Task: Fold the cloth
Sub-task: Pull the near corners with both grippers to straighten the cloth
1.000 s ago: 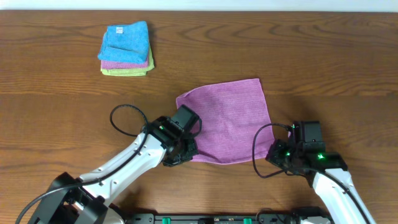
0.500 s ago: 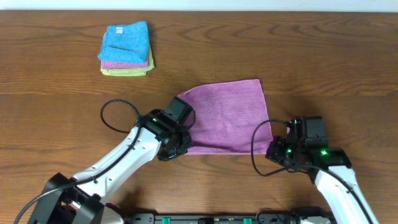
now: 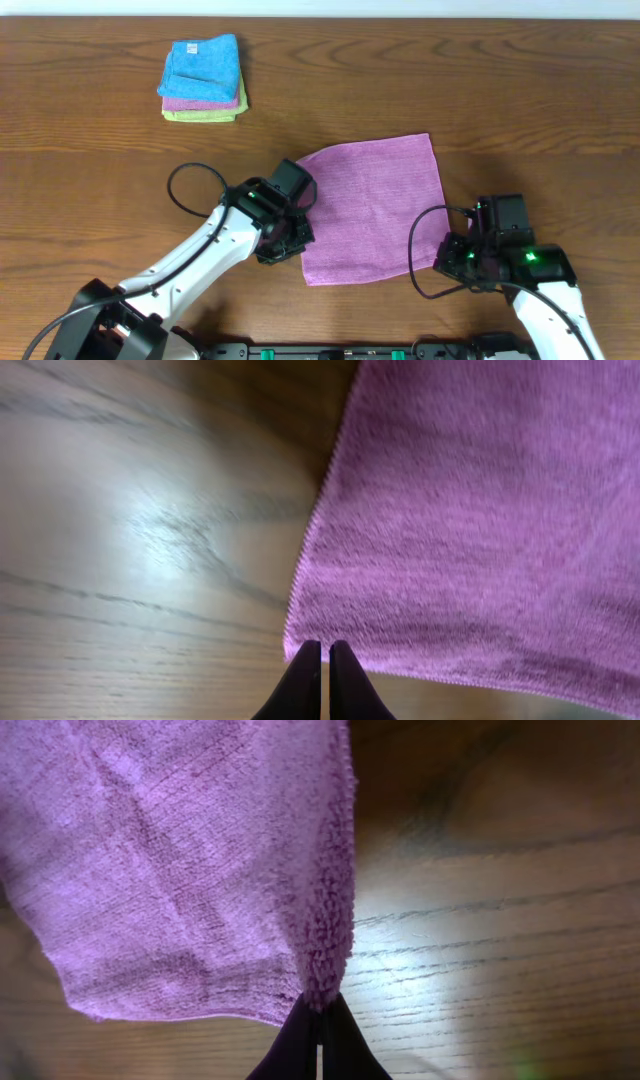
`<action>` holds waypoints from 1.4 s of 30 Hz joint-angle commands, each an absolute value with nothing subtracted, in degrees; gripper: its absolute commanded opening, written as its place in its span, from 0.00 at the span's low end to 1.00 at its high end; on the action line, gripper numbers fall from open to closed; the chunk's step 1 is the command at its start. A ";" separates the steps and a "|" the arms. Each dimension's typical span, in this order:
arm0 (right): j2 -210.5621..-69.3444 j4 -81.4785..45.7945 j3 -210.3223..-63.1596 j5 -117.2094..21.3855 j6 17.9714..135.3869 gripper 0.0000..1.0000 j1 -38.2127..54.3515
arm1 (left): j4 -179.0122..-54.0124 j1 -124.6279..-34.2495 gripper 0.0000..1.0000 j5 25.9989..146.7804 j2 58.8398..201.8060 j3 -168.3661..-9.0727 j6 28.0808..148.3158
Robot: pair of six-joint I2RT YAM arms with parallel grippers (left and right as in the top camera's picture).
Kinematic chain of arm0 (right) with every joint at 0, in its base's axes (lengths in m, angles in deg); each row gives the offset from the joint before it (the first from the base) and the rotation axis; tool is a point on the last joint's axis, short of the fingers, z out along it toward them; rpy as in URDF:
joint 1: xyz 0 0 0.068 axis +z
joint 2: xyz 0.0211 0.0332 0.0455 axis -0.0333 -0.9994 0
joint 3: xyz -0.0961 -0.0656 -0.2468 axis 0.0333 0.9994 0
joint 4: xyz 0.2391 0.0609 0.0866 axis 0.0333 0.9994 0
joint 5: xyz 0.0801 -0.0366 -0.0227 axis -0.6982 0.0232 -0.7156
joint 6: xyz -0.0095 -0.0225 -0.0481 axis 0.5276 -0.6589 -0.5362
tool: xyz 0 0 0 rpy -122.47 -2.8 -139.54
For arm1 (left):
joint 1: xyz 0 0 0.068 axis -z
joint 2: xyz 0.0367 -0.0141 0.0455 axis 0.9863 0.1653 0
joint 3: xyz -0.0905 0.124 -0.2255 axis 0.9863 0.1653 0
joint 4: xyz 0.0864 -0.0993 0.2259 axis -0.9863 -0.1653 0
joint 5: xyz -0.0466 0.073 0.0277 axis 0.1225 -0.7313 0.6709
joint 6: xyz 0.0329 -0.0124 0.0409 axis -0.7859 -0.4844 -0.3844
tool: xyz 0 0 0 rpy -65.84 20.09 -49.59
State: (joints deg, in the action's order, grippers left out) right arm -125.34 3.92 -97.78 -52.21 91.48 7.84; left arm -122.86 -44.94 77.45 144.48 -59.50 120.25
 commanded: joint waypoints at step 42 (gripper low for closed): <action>-124.95 -0.28 -98.90 -45.87 92.96 0.01 10.57 | -106.25 -30.18 0.39 70.46 145.87 -47.96 121.45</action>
